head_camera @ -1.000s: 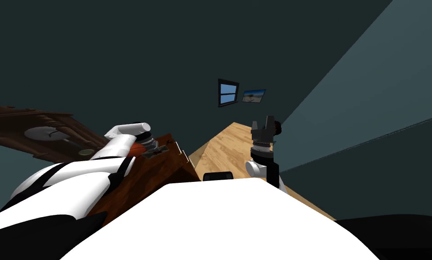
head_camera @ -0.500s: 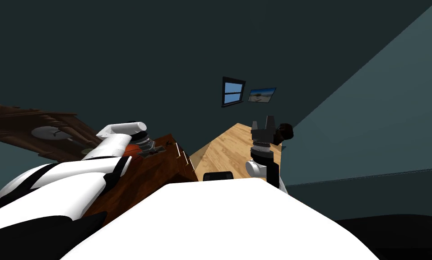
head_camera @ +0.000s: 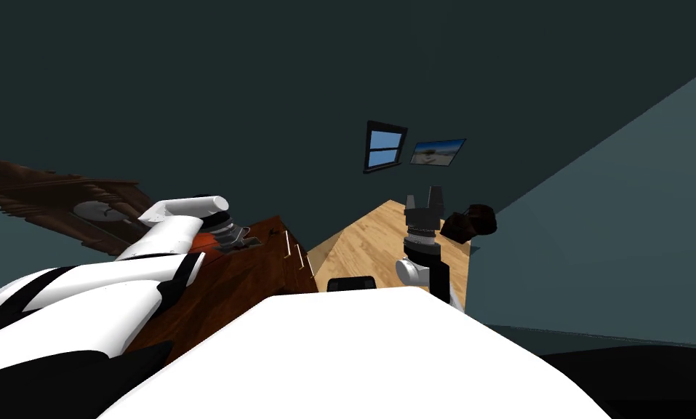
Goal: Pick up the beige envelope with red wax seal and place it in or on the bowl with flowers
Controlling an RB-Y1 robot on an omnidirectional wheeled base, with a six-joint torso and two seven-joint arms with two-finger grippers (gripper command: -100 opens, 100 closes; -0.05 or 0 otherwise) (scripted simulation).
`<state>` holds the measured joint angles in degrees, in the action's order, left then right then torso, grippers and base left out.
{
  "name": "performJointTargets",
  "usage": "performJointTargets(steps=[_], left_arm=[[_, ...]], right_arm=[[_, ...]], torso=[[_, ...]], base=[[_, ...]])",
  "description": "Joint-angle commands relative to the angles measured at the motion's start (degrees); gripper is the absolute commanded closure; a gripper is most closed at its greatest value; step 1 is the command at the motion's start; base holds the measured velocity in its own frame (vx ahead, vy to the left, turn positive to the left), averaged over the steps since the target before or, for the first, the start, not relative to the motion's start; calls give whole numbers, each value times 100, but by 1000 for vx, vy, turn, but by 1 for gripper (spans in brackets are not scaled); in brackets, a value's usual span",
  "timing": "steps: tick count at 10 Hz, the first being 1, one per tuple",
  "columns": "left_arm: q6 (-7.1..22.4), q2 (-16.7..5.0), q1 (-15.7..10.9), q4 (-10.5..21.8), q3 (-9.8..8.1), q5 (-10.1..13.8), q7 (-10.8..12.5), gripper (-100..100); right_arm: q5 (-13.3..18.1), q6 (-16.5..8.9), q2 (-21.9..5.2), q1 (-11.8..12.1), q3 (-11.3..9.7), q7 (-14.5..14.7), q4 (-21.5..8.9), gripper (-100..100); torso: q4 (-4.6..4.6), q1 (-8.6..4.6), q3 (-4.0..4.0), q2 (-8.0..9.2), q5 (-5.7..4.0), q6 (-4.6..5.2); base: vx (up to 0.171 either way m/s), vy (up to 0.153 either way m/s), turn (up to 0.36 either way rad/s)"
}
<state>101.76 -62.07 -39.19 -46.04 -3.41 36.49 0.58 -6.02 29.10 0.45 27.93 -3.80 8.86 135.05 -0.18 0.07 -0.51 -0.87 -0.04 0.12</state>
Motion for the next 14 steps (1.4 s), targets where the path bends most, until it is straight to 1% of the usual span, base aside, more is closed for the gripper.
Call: performJointTargets(steps=[1, 2, 3, 4, 5, 6, 7, 8, 9, 10, 11, 12, 13, 14], left_arm=[[-6, -100, -17, 111, -41, -25, -286, 100], [-6, -100, -17, 111, -41, -25, -355, 100], [9, -190, -3, 164, -91, -37, -587, 100], [9, -190, -3, 164, -91, -37, -627, 100], [24, -282, 15, 217, -144, -47, -846, 100], [24, -282, 15, 217, -144, -47, -897, 100], [39, -373, 38, 271, -200, -53, -1114, 100], [39, -373, 38, 271, -200, -53, -1164, 100], [54, -464, 63, 324, -258, -55, -1403, 100], [54, -464, 63, 324, -258, -55, -1427, 100], [72, -554, 92, 375, -319, -54, -1633, 100], [72, -554, 92, 375, -319, -54, -1682, 100], [91, -643, 124, 425, -383, -48, -1922, 100], [91, -643, 124, 425, -383, -48, -1930, 100]], right_arm=[[0, 0, 0, 0, 0, 0, 0, 0], [0, 0, 0, 1, 0, 0, 0, 0], [0, 0, 0, 0, 0, 0, 0, 0], [0, 0, 0, 1, 0, 0, 0, 0], [0, 0, 0, 0, 0, 0, 0, 0], [0, 0, 0, 1, 0, 0, 0, 0], [0, 0, 0, 0, 0, 0, 0, 0], [0, 0, 0, 1, 0, 0, 0, 0], [0, 0, 0, 0, 0, 0, 0, 0], [0, 0, -1, 1, 1, 0, 0, 0], [0, 0, 0, 0, 0, 0, 0, 0], [0, 0, 0, 1, 0, 0, 0, 0], [0, 0, 0, 0, 0, 0, 0, 0], [0, 0, -1, 2, 1, 0, 0, 0]], torso=[[0, 0, 0, 0, 0, 0], [2, 7, -2, -7, -6, -13], [3, 17, -1, -5, -6, -6], [6, 31, -3, -15, -12, -20], [6, 40, -2, -10, -10, -13], [8, 49, -2, -13, -14, -28], [9, 66, 0, -7, -11, -23], [10, 74, -1, -14, -14, -37], [9, 94, -2, -12, -11, -34], [9, 126, -10, -32, -11, -45], [6, 137, -12, -31, -4, -36], [6, 145, -12, -32, -4, -52], [5, 151, -10, -24, 0, -46], [3, 160, -18, -42, -1, -57]], base=[[142, -19, 188], [128, -12, 113], [161, -3, 193], [131, -11, 106], [143, -18, 182], [120, -3, 111], [147, -23, 162], [133, -9, 139], [193, 38, 173], [155, 12, 119], [150, -21, 177], [125, -32, 107], [199, -15, 196], [171, -2, 127]])
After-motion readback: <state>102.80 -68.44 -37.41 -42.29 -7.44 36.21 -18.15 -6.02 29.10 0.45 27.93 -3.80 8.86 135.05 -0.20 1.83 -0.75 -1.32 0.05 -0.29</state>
